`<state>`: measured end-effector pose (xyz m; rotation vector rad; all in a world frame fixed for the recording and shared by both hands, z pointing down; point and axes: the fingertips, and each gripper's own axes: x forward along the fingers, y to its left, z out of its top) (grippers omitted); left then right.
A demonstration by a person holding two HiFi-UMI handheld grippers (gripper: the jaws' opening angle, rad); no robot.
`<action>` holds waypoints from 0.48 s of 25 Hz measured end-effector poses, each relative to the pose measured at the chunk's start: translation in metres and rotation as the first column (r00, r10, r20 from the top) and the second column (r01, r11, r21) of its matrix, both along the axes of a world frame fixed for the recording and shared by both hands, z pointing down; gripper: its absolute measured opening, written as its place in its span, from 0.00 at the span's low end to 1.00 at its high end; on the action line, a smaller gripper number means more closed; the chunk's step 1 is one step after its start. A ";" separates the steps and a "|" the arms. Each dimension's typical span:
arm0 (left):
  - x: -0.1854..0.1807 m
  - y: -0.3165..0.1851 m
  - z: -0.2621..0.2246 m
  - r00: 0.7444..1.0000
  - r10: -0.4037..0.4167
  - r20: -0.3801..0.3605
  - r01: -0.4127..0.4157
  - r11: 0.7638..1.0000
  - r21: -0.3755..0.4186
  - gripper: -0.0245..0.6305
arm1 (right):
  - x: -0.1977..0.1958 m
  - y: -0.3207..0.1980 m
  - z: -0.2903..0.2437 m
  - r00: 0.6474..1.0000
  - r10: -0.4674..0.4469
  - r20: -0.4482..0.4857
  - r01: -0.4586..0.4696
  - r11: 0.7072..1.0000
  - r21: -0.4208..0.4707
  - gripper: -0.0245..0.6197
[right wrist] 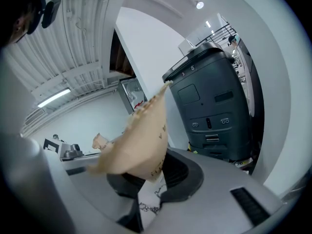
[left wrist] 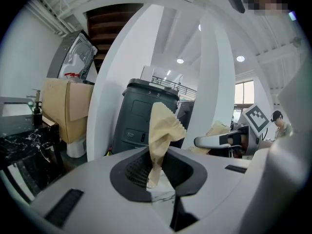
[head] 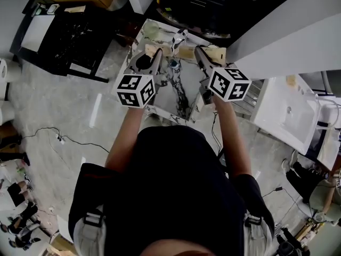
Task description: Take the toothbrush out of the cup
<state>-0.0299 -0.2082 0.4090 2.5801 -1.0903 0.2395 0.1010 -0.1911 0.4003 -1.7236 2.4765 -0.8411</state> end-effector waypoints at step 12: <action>0.040 0.031 0.005 1.000 -0.008 0.002 0.008 1.000 -0.013 0.13 | 0.042 0.026 0.009 1.000 -0.004 0.021 0.004 1.000 -0.004 0.14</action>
